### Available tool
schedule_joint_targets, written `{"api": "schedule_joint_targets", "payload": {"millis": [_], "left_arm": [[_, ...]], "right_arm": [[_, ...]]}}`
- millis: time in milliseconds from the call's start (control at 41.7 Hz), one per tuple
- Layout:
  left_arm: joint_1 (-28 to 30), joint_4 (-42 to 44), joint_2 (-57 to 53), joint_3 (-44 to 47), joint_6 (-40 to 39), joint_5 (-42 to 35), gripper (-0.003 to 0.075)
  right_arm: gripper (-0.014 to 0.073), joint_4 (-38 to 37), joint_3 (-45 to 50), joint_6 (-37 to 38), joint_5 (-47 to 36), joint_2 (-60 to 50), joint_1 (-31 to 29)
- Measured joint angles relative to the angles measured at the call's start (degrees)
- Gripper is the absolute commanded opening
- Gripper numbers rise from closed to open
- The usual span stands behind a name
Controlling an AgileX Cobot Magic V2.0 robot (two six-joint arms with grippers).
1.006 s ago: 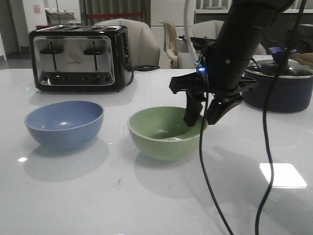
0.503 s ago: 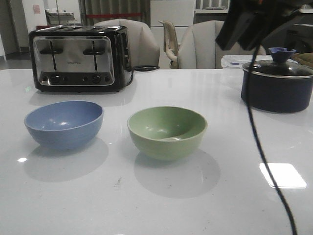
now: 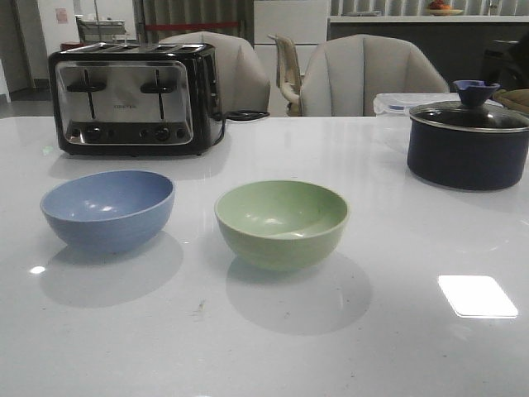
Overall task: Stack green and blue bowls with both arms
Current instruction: 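Move the left gripper to the blue bowl rim and grasp it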
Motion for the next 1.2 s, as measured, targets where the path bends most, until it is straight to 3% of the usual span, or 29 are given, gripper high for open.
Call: {"api": "schedule_joint_targets", "payload": {"millis": [335,1198], "left_arm": [[0.0,-0.6,3.4,-6.4,0.0,3.6,0.0531],[-1.7,-4.4,39.3,-26.3,0.0,2.7,0.0517]], "right_arm": [[0.0356,0.0,1.8,0.0,0.8,-4.1,0.0],[0.0356,0.0,2.0,0.0,0.8,-4.1,0.0]]}}
